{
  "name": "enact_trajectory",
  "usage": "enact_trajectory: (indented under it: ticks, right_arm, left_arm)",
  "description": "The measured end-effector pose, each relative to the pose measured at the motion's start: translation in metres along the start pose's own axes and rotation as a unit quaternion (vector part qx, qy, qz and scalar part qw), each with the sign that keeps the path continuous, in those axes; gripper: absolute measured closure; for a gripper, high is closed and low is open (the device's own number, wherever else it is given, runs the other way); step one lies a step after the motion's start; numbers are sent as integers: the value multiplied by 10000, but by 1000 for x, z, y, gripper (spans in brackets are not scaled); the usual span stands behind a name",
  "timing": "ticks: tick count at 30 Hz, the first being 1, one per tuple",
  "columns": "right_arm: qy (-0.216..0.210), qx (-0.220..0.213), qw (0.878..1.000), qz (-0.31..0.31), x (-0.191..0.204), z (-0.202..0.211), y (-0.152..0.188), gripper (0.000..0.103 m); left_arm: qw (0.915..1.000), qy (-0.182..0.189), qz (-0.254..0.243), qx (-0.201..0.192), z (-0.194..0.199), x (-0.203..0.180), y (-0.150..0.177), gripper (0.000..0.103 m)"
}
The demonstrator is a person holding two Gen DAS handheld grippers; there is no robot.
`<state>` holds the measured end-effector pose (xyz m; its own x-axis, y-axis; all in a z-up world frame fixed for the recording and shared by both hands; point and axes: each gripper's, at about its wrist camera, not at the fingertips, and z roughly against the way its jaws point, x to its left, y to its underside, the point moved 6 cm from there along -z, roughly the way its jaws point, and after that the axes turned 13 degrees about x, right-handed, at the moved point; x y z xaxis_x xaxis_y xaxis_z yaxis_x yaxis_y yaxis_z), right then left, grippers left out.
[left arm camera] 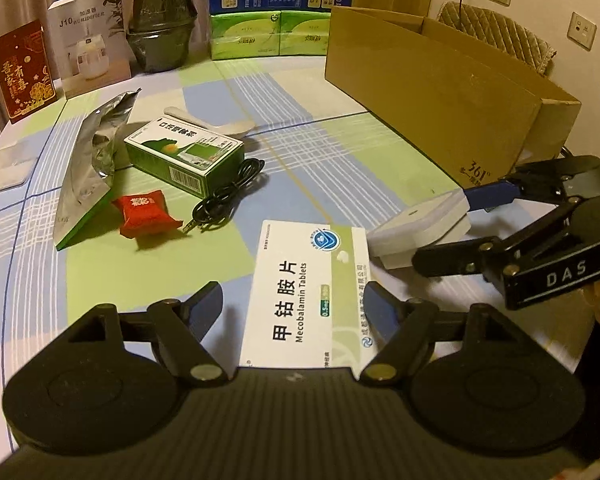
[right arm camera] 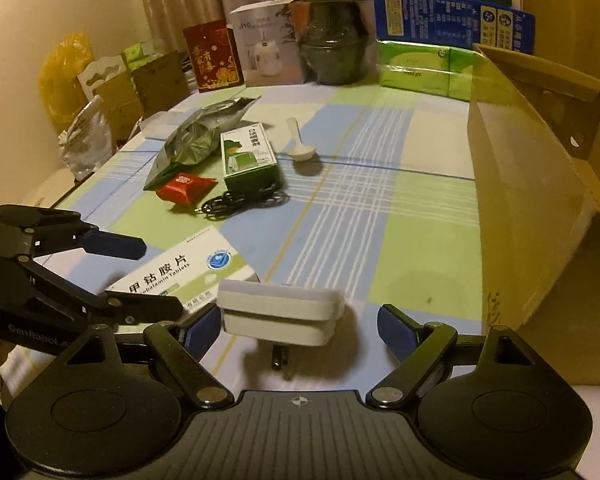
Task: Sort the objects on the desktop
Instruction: 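Lift the night-light and tablet box and carry both toward the cardboard box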
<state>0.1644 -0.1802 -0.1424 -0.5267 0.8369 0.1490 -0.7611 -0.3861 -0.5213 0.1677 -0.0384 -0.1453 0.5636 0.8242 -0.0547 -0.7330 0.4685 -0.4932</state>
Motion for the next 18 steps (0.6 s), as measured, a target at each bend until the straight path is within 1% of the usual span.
enact_trajectory:
  ticks: [2,3,8,9,11,12,14,18]
  right_arm:
    - [-21,-24,10000,48,3,-2,0,20]
    - [0,-39,10000,43,3,-1,-1,20]
    - [90,2,10000,29,1,-2,0,22]
    - [97,6,9999,44,1,-2,0,23]
    - [79,18,10000,13,0,-3,0,34]
    - [81,23,10000,-14,-1,-3,0,37]
    - [162,2,9998,-71,-4,-2,-1,38]
    - [188,-14,9997,-145,-8,-1,0,38]
  left_arm:
    - [10000,29,-40,1,-2,-3,-1,30]
    - [10000,-12,-43,-19,-2,-3,-1,30]
    - [10000,51,-14,-3,-3,-2,-1,30]
    - [10000,64,-14,1,-3,-2,-1,30]
    - [10000,63,-58,20,-4,-4,-2,29]
    - [9999,39,-117,31,-5,-6,-2,29]
    - [9996,-49,-265,107,-9,-10,0,29]
    - [9985,-164,-493,190,-16,-16,1,29]
